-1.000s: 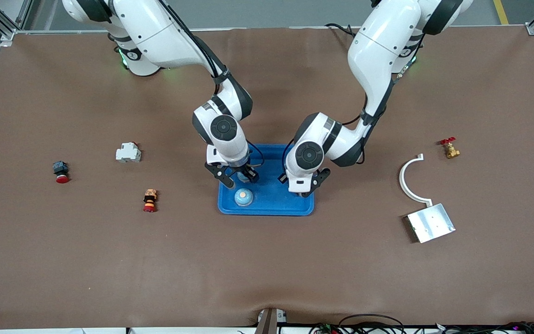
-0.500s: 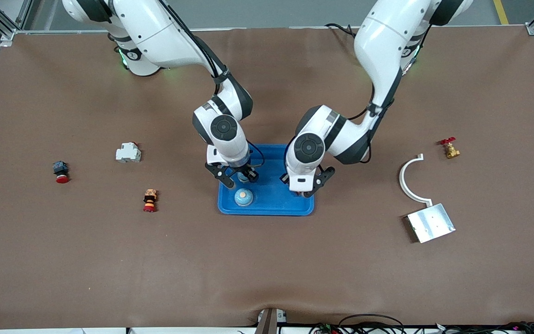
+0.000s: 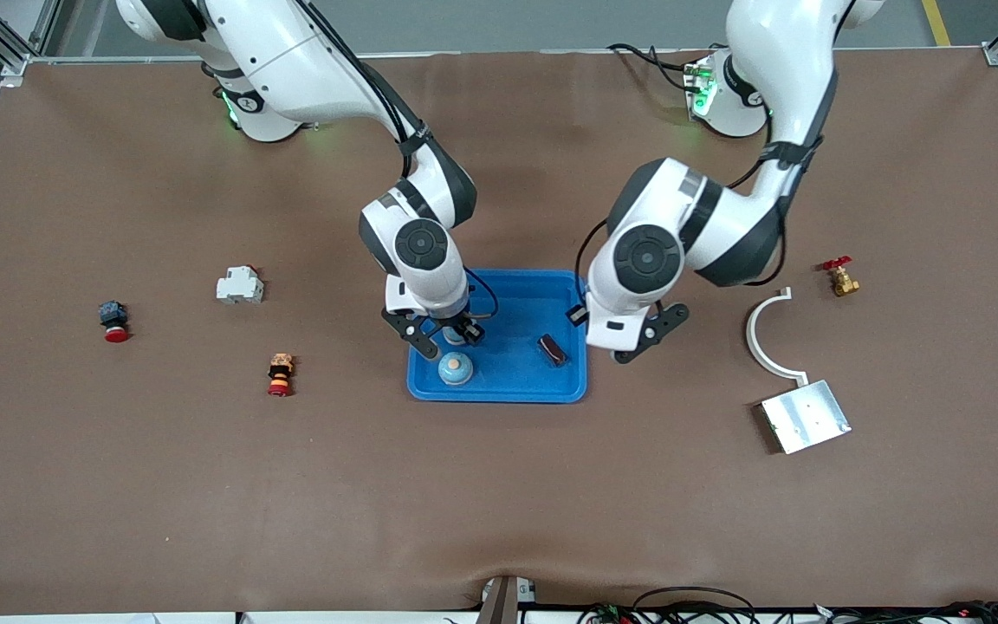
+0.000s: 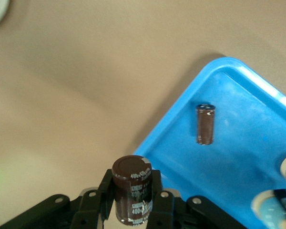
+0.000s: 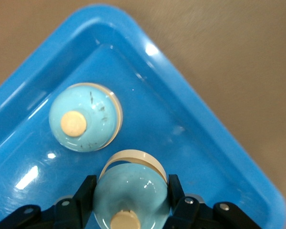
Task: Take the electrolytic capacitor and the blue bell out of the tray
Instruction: 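Set the capacitor by the bracket while the right gripper carries the bell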
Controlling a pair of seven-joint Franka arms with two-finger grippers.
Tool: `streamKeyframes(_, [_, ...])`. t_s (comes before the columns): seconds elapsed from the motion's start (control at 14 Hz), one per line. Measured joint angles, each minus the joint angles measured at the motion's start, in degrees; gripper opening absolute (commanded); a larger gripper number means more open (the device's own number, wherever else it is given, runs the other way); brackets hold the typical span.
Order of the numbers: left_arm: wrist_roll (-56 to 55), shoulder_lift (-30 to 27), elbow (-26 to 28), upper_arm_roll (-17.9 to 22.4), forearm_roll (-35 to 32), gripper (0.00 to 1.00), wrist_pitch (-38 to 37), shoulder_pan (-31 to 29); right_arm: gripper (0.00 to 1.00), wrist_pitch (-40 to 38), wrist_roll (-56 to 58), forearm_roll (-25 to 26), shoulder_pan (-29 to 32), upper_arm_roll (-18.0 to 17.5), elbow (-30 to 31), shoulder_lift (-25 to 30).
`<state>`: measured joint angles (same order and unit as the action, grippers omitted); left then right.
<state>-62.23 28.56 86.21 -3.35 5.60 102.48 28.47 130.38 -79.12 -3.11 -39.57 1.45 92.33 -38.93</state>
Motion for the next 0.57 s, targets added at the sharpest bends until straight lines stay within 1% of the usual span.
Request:
streamKeyframes(0.21, [7.3, -5.2, 3.6, 0.1, 0.0, 0.00, -1.7, -3.4, 0.00, -10.3, 6.8, 0.0, 3.3, 0.4, -3.4, 3.1])
streamKeyframes(0.43, [16.7, -12.5, 10.9, 0.1, -0.6, 0.00, -2.0, -8.1, 0.00, -19.4, 16.8, 0.0, 8.9, 0.5, -3.5, 8.5])
streamKeyframes(0.57, [24.0, -17.0, 15.7, 0.2, -1.2, 0.00, -1.9, -12.3, 0.00, -22.9, 21.9, 0.0, 12.5, 0.5, -3.3, 11.5])
